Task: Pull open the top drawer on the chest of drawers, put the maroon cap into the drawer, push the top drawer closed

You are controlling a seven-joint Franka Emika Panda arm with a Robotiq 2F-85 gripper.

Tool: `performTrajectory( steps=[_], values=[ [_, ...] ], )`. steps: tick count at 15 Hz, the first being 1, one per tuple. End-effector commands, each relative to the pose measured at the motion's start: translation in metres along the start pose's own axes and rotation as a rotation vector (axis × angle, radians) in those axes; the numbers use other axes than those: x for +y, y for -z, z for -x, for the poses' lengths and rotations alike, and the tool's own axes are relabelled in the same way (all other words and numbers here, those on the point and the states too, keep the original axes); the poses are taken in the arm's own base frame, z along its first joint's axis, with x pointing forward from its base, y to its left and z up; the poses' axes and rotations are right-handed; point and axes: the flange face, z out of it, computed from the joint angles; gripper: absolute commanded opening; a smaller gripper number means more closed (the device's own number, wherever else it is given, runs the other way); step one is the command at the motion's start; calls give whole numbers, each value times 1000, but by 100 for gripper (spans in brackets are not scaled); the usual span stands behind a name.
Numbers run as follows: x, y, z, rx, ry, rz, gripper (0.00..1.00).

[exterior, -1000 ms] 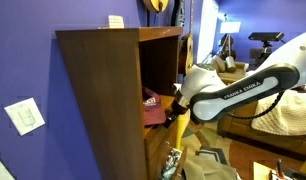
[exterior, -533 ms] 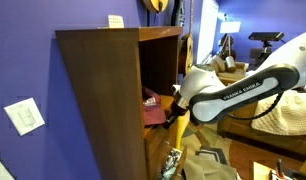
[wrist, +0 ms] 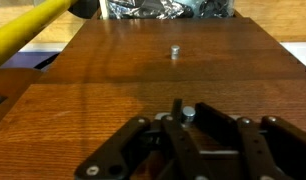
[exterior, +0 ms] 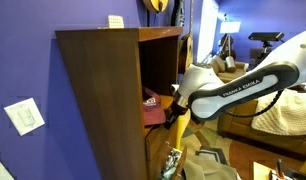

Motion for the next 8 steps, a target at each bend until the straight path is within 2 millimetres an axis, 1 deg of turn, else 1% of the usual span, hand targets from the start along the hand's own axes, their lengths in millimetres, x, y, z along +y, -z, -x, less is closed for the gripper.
performTrajectory(
  steps=[1,2,8],
  values=[
    [2,5,14,-123,64,-1,5],
    [2,7,17,-149,77,-4,5],
    [-3,21,48,-315,143,19,5]
  ],
)
